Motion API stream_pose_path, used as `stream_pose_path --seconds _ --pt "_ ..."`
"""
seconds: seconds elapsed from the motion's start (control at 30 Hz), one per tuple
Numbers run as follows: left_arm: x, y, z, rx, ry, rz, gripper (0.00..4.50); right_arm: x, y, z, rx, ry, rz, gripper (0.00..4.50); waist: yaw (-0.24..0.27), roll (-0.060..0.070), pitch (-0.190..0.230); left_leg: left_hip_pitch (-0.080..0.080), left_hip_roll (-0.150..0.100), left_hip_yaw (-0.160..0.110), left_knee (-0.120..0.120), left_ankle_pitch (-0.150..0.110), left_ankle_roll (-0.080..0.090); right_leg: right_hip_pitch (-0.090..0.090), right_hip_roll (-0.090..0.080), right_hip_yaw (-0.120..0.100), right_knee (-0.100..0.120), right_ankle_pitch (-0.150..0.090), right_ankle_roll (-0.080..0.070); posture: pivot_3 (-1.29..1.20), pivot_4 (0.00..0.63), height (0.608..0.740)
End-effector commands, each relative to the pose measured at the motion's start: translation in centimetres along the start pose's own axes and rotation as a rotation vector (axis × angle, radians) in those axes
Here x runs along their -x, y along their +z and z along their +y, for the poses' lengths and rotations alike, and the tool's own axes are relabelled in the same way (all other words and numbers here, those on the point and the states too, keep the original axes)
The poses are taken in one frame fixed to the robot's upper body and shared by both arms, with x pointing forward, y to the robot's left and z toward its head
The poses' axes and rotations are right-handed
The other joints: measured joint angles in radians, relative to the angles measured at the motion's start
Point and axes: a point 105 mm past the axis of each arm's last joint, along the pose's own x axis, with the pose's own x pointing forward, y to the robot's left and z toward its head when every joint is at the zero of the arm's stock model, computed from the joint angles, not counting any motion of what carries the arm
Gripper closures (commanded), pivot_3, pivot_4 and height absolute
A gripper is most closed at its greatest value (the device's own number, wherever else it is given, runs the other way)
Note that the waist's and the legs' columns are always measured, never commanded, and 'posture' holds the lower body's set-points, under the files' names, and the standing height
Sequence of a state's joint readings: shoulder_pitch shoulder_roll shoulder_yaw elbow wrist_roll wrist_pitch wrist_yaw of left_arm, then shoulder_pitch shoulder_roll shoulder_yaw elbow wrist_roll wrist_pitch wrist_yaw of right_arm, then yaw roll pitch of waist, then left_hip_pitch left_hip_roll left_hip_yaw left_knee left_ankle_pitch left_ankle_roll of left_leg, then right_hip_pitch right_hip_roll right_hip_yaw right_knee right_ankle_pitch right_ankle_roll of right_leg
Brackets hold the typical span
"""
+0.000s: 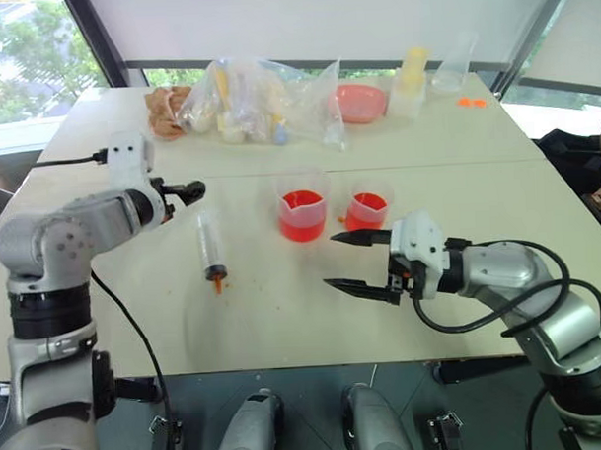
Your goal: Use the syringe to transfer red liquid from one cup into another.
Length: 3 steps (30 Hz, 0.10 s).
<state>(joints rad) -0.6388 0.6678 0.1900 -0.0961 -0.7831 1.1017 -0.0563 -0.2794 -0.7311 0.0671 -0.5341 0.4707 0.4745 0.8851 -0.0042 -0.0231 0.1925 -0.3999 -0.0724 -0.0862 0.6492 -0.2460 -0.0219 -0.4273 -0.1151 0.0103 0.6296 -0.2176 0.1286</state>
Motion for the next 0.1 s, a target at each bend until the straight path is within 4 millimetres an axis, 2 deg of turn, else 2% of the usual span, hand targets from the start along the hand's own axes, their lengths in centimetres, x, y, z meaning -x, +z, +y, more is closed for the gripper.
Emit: stream_pose_path --seconds 0.03,0.1 --pt "1.7 3.2 -1.6 -0.123 -0.121 -0.221 0.05 1.4 0.5 -1.0 -0.005 -0.046 -0.014 1.17 -0.001 -0.001 0.000 0.000 0.000 0.000 0.000 0.000 0.000 0.000 0.000 0.000 0.000 0.000 0.000 0.00 0.150 0.740" --pt "2.8 2.1 -2.4 -0.188 -0.217 -0.235 0.05 2.5 0.1 -1.0 -0.033 -0.054 0.007 1.17 -0.002 0.000 0.000 0.000 0.001 0.000 0.000 0.000 0.000 0.000 0.000 0.000 -0.001 0.000 0.000 0.00 0.150 0.740"
